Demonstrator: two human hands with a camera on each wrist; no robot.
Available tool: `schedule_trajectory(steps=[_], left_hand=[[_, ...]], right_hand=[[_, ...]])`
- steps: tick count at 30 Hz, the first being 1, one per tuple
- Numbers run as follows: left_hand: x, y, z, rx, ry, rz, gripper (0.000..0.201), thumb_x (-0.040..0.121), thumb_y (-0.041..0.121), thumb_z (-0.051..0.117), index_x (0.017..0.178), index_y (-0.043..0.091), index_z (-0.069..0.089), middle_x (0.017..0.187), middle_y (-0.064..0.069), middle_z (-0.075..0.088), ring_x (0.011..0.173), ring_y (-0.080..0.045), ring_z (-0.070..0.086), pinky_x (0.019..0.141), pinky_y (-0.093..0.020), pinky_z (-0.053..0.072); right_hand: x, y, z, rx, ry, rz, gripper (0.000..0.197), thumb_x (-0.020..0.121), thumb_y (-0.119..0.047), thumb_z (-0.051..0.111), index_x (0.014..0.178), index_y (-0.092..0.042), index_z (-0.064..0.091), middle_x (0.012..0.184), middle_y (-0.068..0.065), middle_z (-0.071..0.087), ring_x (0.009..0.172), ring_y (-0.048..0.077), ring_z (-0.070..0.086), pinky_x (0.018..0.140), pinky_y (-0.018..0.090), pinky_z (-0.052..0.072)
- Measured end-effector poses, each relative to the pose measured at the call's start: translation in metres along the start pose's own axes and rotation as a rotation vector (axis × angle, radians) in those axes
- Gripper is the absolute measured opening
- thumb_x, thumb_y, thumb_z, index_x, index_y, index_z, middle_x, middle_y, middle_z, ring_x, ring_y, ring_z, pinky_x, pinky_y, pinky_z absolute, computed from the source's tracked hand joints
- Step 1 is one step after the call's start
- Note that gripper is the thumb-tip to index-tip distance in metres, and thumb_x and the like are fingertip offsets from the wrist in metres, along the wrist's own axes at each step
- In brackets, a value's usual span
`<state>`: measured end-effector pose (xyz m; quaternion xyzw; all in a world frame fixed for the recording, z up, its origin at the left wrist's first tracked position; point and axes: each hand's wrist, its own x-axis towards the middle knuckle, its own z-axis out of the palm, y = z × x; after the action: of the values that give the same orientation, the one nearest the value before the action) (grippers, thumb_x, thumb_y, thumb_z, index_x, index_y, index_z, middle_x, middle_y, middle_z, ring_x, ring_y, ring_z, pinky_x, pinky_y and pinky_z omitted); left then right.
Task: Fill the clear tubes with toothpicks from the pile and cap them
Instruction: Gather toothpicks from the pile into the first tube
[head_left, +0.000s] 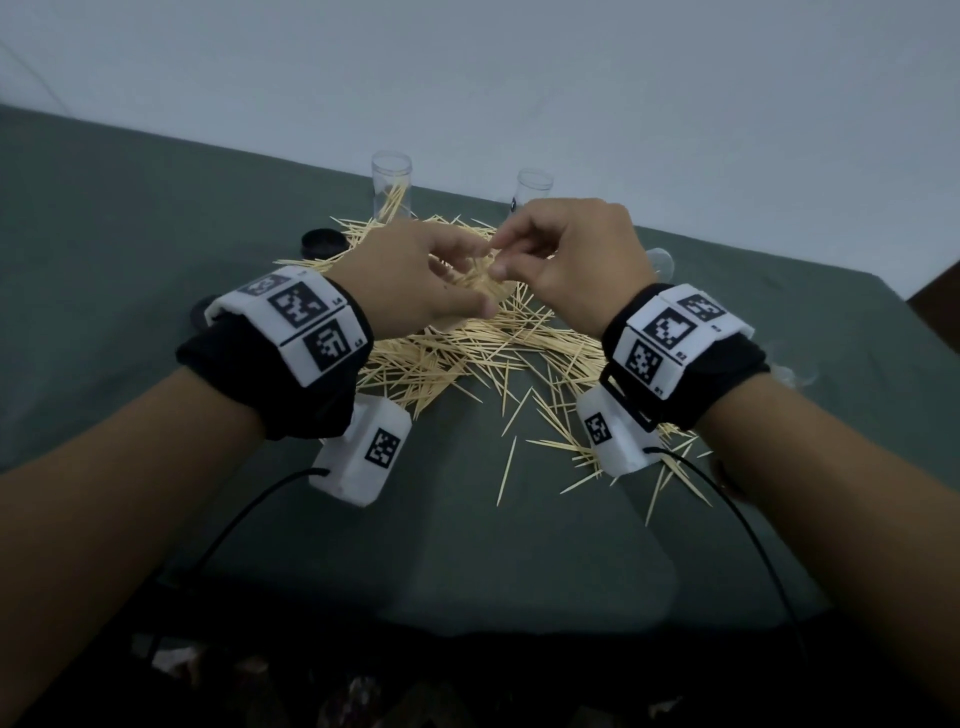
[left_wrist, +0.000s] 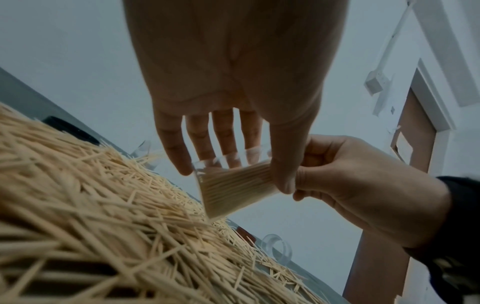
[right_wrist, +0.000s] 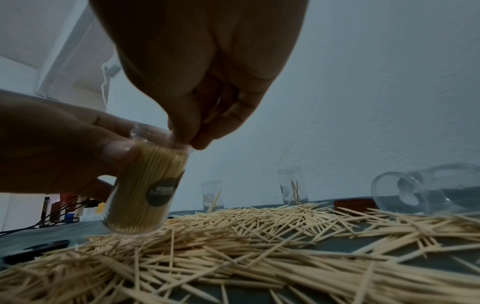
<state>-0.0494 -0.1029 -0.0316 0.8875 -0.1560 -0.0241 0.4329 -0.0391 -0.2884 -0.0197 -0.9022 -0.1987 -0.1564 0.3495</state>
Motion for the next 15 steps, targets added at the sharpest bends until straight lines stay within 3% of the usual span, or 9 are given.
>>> schedule_trajectory(steps=[2, 4, 8, 11, 15], left_hand=[[0.000, 0.000, 0.002, 0.007, -0.007, 0.013, 0.057, 0.071, 0.043, 0.082, 0.124, 0.034, 0.064, 0.107, 0.012, 0.066, 0.097, -0.003, 0.063, 0.082, -0.028, 0.055], [0.000, 0.000, 0.003, 0.004, -0.008, 0.025, 0.057, 0.072, 0.044, 0.081, 0.125, 0.035, 0.063, 0.110, 0.011, 0.066, 0.098, -0.003, 0.063, 0.083, -0.027, 0.052], [0.002, 0.000, 0.005, 0.014, -0.021, 0.022, 0.065, 0.072, 0.047, 0.080, 0.131, 0.033, 0.059, 0.114, 0.012, 0.064, 0.101, -0.002, 0.061, 0.075, -0.021, 0.050], [0.002, -0.001, 0.004, 0.025, -0.031, 0.025, 0.066, 0.073, 0.047, 0.079, 0.133, 0.032, 0.057, 0.114, 0.013, 0.063, 0.102, -0.002, 0.060, 0.071, -0.018, 0.046], [0.002, 0.001, 0.006, 0.053, -0.036, 0.034, 0.065, 0.073, 0.048, 0.078, 0.133, 0.032, 0.057, 0.113, 0.013, 0.063, 0.102, -0.004, 0.061, 0.076, -0.018, 0.045]], right_hand=[[-0.002, -0.001, 0.000, 0.025, 0.067, -0.016, 0.017, 0.073, -0.019, 0.083, 0.080, -0.020, 0.068, 0.072, -0.006, 0.069, 0.067, 0.005, 0.063, 0.064, 0.016, 0.052], [-0.003, -0.002, -0.002, 0.010, 0.090, -0.004, 0.012, 0.080, -0.024, 0.078, 0.083, -0.019, 0.067, 0.072, -0.007, 0.069, 0.068, 0.004, 0.064, 0.065, 0.019, 0.053], [-0.007, 0.001, -0.015, 0.019, 0.042, 0.016, 0.011, 0.089, -0.026, 0.067, 0.099, -0.024, 0.070, 0.082, -0.012, 0.071, 0.077, -0.001, 0.066, 0.078, 0.024, 0.055], [-0.011, 0.011, -0.030, -0.163, -0.155, 0.091, 0.024, 0.086, -0.035, 0.070, 0.110, -0.033, 0.067, 0.101, -0.016, 0.068, 0.089, -0.001, 0.063, 0.088, 0.028, 0.052], [-0.025, 0.025, -0.051, -0.533, -0.567, 0.330, 0.073, 0.071, -0.047, 0.080, 0.136, -0.043, 0.047, 0.137, -0.010, 0.052, 0.121, 0.014, 0.052, 0.105, 0.040, 0.041]])
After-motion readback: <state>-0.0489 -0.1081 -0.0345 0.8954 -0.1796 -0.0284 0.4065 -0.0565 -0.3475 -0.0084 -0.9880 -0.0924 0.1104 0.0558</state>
